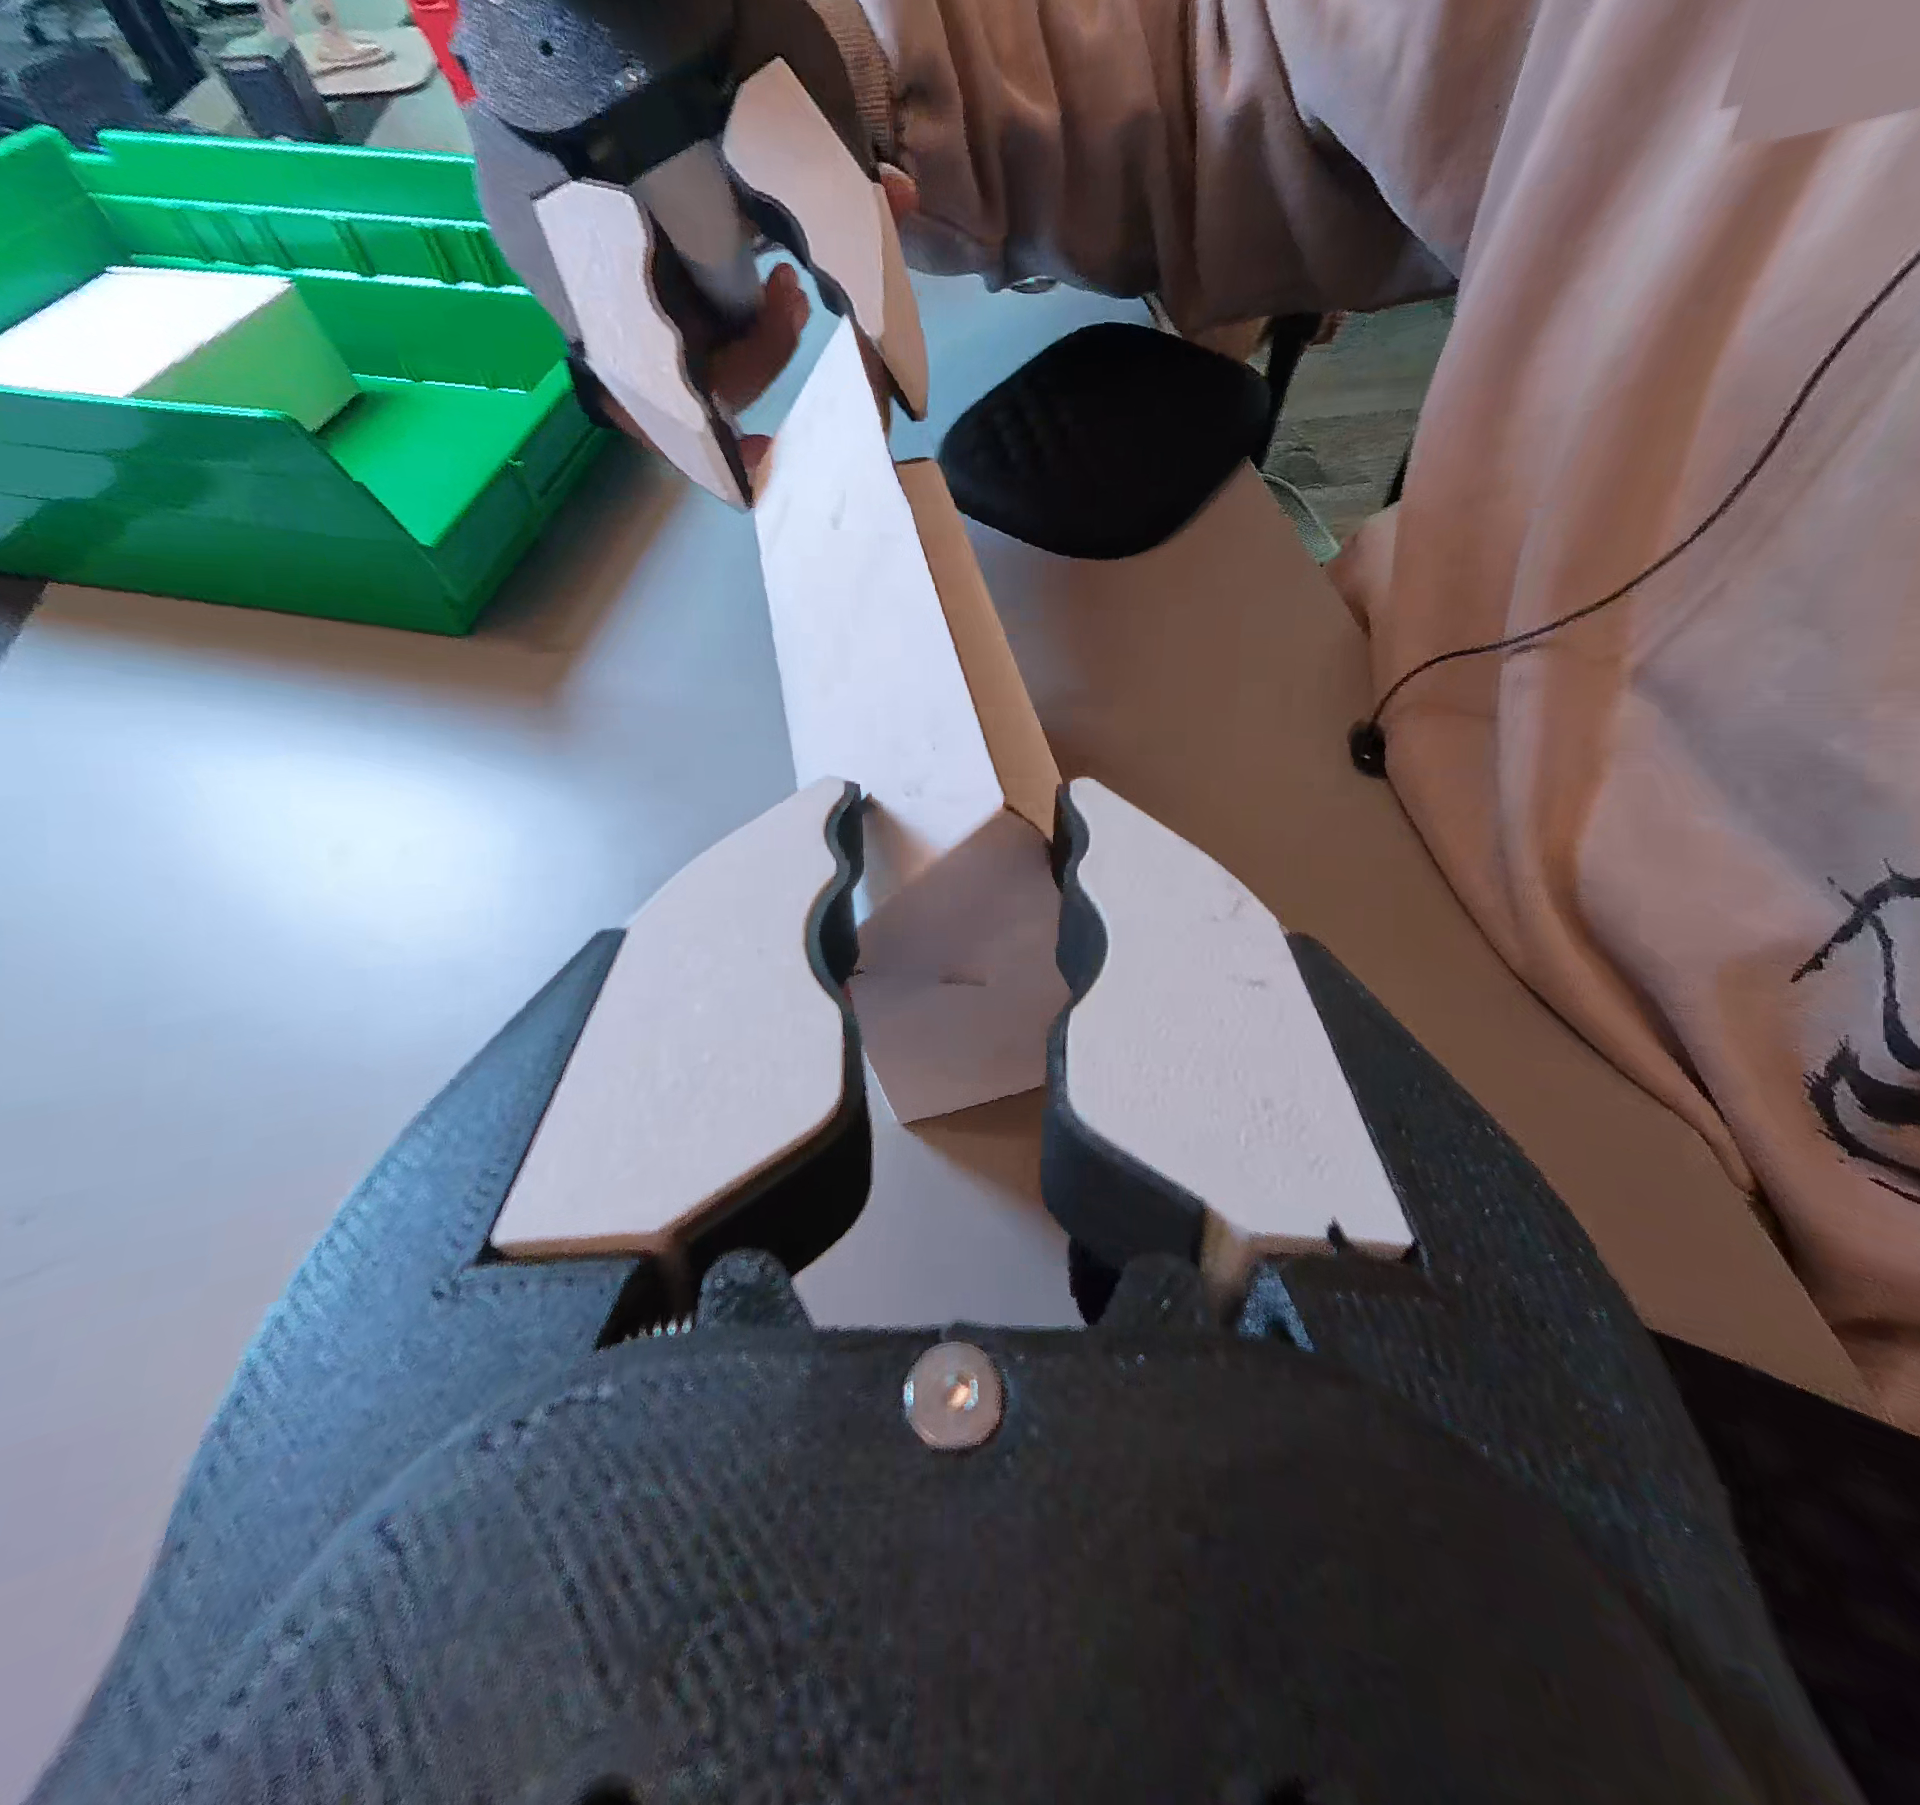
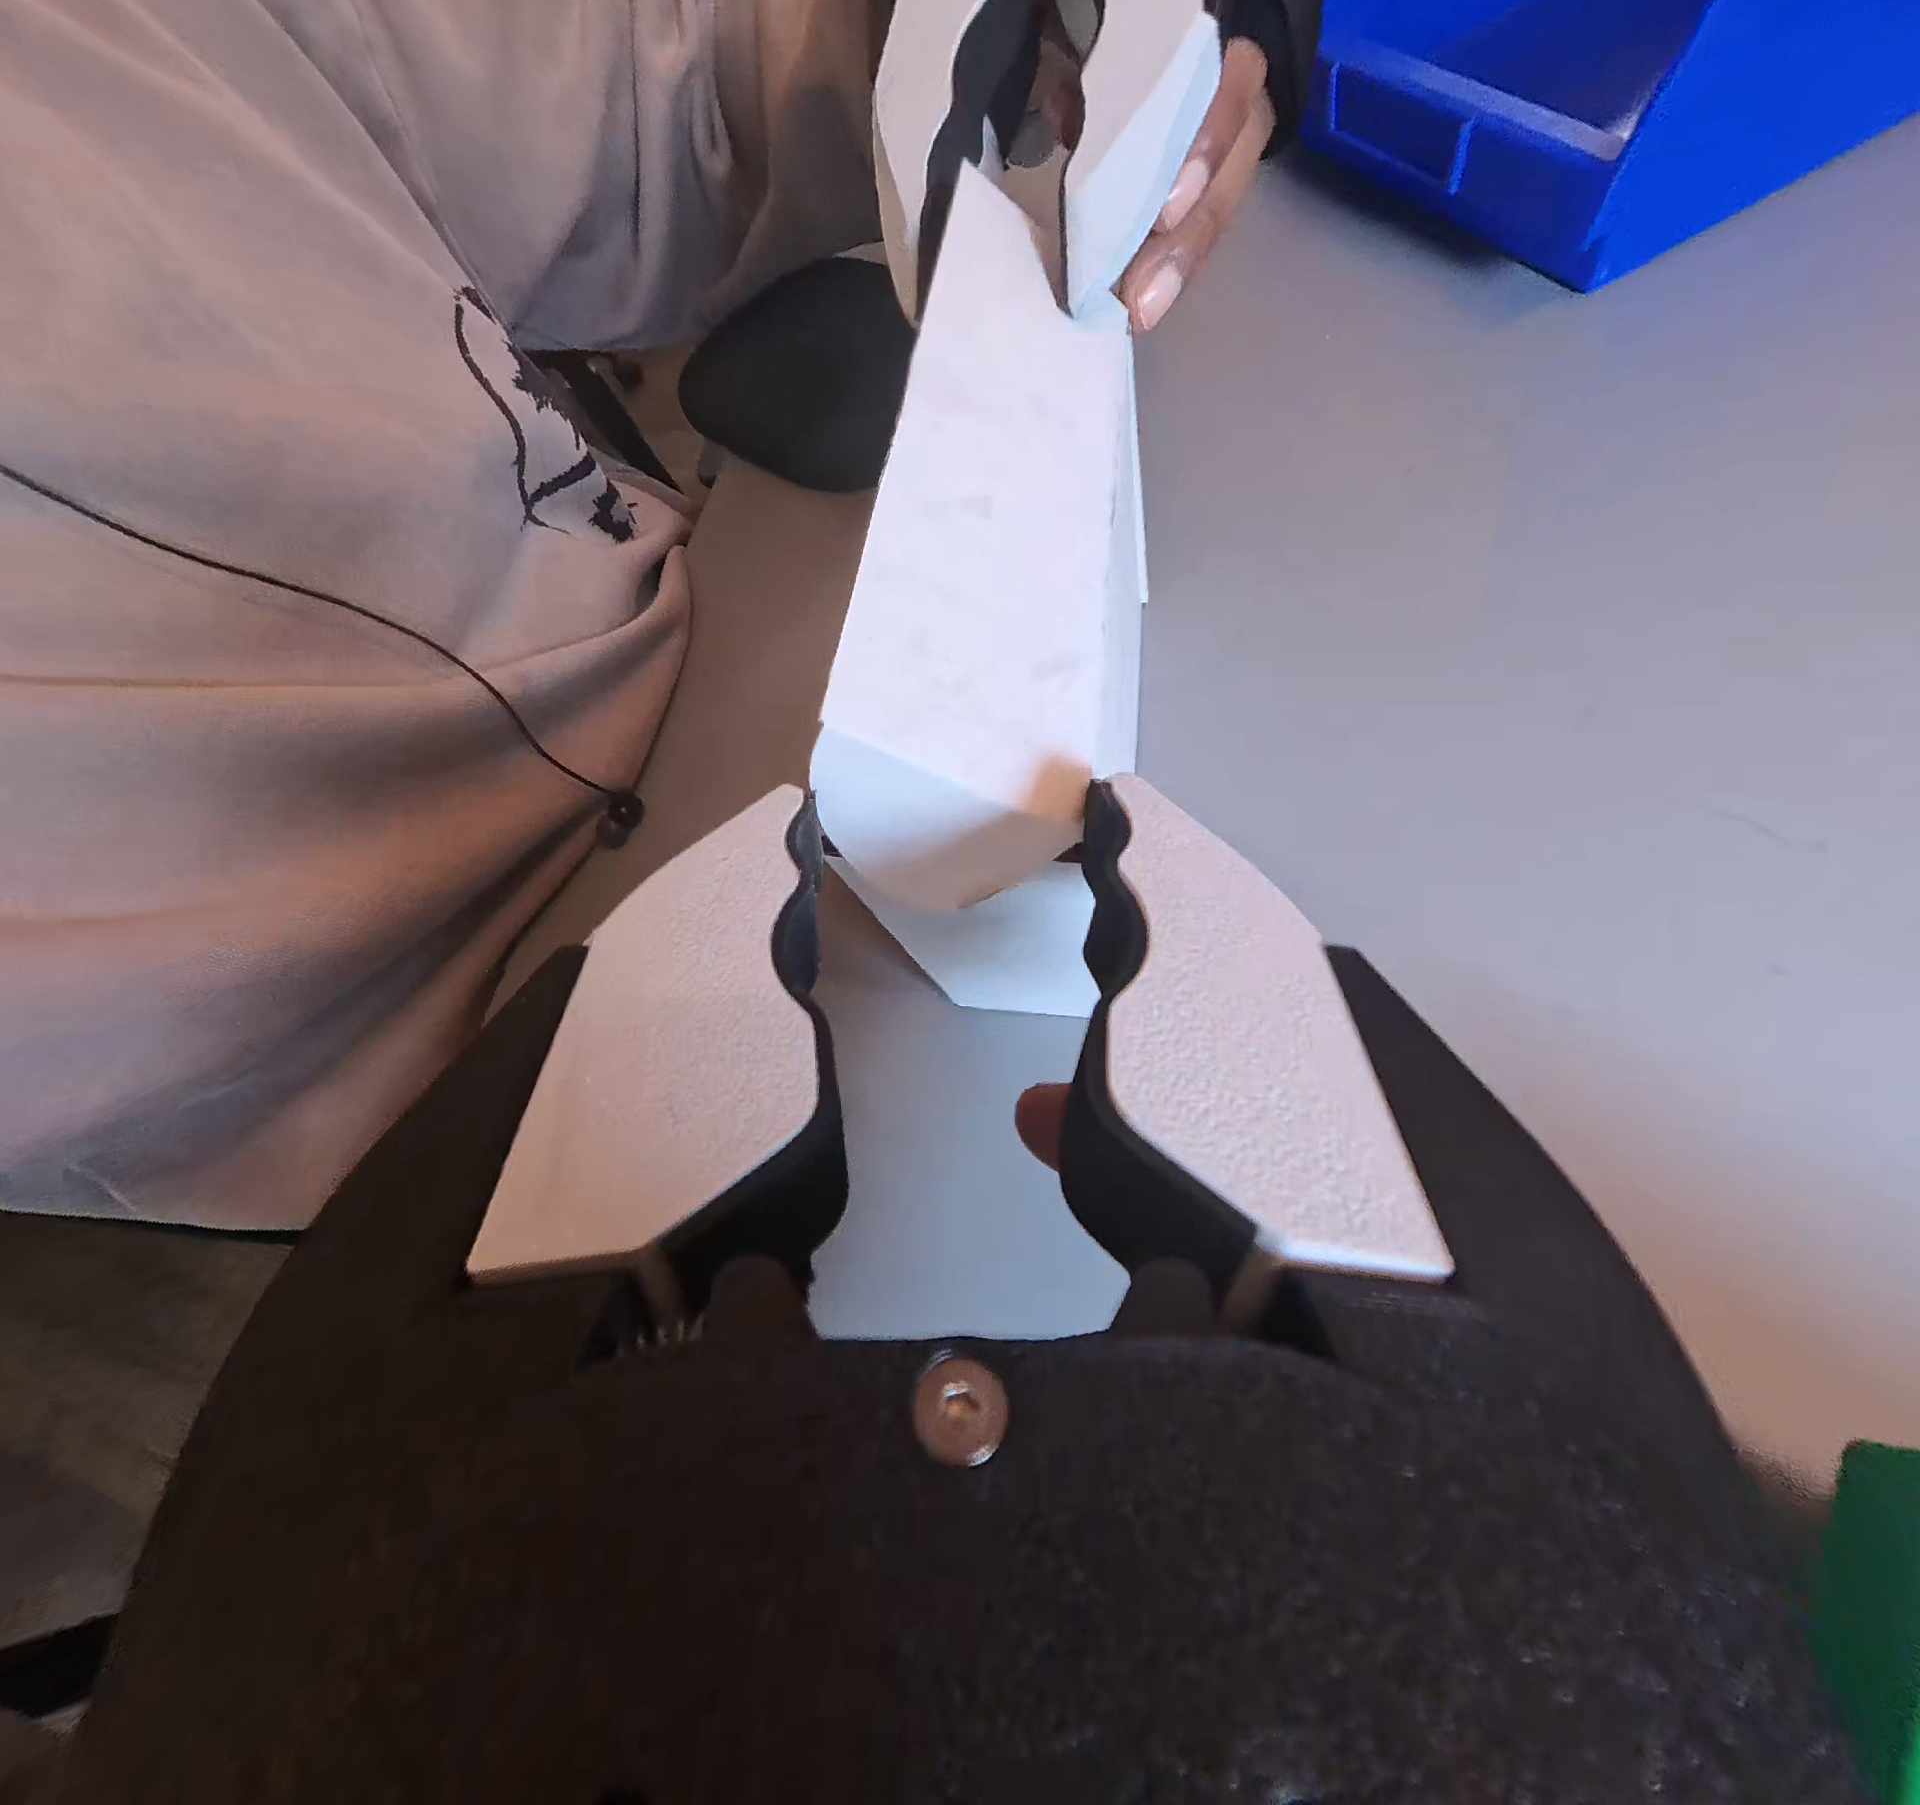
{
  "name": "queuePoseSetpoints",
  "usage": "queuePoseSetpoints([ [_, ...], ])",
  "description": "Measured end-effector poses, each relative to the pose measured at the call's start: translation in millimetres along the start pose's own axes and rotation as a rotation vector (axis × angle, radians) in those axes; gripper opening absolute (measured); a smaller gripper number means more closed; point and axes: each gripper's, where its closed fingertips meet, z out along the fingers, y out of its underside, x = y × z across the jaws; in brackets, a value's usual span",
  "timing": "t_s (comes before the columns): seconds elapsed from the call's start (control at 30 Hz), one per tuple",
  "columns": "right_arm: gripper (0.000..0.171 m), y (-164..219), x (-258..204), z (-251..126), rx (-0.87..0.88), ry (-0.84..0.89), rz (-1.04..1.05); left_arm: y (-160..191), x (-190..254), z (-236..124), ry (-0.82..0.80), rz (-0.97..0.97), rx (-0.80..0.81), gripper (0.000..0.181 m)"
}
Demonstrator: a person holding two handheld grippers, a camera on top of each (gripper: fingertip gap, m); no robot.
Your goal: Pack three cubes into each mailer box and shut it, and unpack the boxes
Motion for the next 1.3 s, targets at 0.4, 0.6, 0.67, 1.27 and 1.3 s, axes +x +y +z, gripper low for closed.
queuePoseSetpoints([
  [0.4,0.048,-7.6,-9.3,1.5,0.009,-0.089,0.339,-6.6,-17.4,-6.9,-0.147,0.025,-0.113,0.018],
  [0.6,0.047,-13.3,0.3,-7.3,0.075,-0.122,0.43,-8.8,-16.5,-8.4,-0.141,-0.006,-0.077,0.02],
  [0.67,0.047,-11.7,1.3,-7.0,0.066,-0.092,0.365,-6.7,-9.7,-12.2,-0.109,0.026,-0.065,0.031],
  [1.27,0.037,-14.7,4.2,-4.2,0.049,-0.013,0.109,-5.5,-14.4,-6.7,0.04,-0.019,0.062,0.035],
  [1.3,0.037,-15.3,4.3,-4.5,0.059,-0.025,0.15,-6.0,-14.6,-6.8,0.038,-0.035,0.071,0.035],
])
